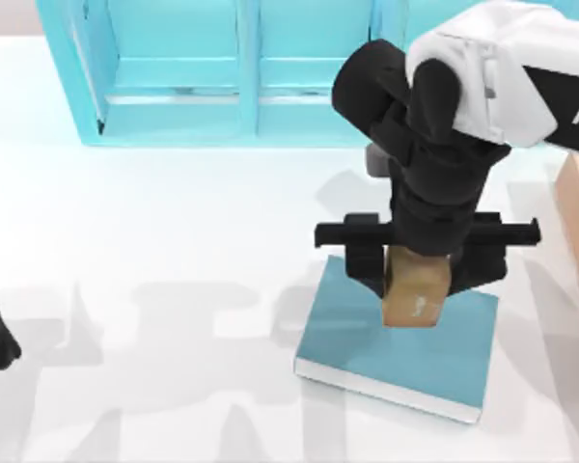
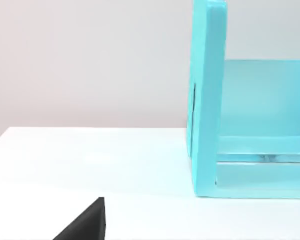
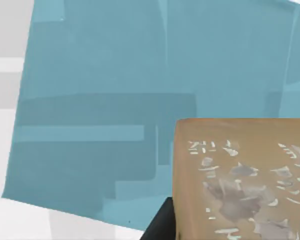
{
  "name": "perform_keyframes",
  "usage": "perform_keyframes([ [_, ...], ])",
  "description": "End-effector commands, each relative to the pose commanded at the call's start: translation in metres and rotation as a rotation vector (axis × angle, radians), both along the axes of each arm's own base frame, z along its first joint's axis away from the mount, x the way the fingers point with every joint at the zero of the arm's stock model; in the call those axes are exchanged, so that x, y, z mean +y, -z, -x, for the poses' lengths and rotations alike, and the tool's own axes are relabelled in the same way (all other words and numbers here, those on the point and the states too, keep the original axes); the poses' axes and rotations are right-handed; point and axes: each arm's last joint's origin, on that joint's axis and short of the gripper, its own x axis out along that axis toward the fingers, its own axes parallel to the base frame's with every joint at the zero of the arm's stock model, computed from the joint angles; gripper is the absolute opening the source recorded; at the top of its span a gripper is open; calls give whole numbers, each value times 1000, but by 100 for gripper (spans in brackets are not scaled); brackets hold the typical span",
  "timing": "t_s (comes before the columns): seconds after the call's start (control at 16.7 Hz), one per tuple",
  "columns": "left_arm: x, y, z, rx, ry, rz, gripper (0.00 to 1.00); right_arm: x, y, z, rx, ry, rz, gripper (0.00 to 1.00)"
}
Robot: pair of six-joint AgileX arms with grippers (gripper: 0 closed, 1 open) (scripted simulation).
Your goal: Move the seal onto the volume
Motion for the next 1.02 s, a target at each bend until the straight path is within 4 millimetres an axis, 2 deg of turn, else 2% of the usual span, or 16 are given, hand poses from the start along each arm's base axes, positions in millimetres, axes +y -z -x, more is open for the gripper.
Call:
perform_keyframes([
  [0.78, 0, 0, 0, 0, 0, 0, 100, 0, 0, 0, 0, 0, 0, 98],
  [1.02, 0, 0, 0, 0, 0, 0, 100, 0, 0, 0, 0, 0, 0, 100],
])
